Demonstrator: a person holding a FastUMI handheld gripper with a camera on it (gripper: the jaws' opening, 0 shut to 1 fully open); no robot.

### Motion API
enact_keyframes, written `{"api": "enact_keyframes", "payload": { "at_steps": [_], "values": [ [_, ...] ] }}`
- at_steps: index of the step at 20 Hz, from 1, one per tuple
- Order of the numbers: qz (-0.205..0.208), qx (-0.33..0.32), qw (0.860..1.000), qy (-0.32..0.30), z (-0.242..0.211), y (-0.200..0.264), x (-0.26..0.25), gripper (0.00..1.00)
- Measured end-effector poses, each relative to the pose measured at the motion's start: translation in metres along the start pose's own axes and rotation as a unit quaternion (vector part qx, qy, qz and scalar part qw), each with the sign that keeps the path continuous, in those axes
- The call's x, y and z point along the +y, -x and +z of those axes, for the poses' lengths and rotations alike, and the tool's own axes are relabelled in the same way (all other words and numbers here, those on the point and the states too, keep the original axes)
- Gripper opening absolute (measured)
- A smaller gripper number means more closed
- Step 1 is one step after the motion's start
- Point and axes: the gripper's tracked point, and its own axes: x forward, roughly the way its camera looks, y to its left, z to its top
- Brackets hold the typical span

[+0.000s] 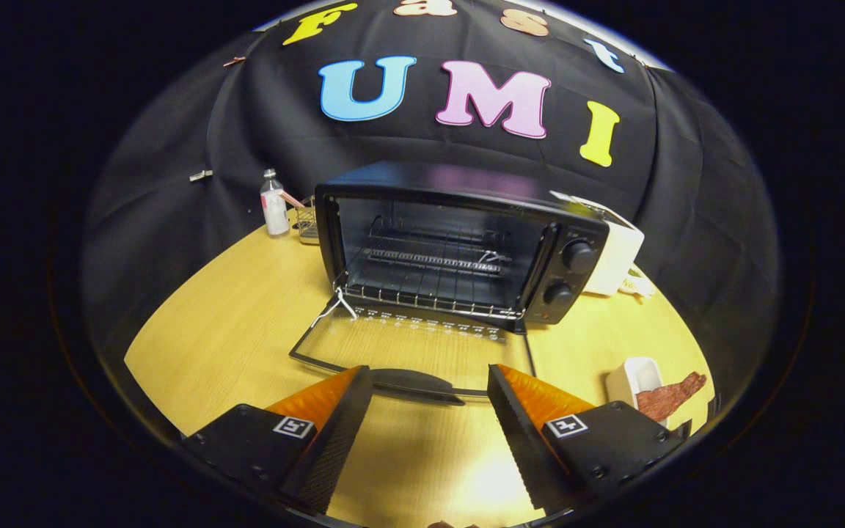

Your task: Open the toaster oven, put the food inside, and close the toaster oven door.

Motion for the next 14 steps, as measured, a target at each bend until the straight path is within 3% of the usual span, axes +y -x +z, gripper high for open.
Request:
{"api": "enact_keyframes", "payload": {
  "at_steps": [8, 14],
  "values": [
    [0.002, -0.035, 0.999, -0.001, 0.057, 0.051, -0.109, 0.98],
    [0.022, -0.009, 1.0, -0.01, 0.046, 0.055, -0.213, 0.98]
  ]
}}
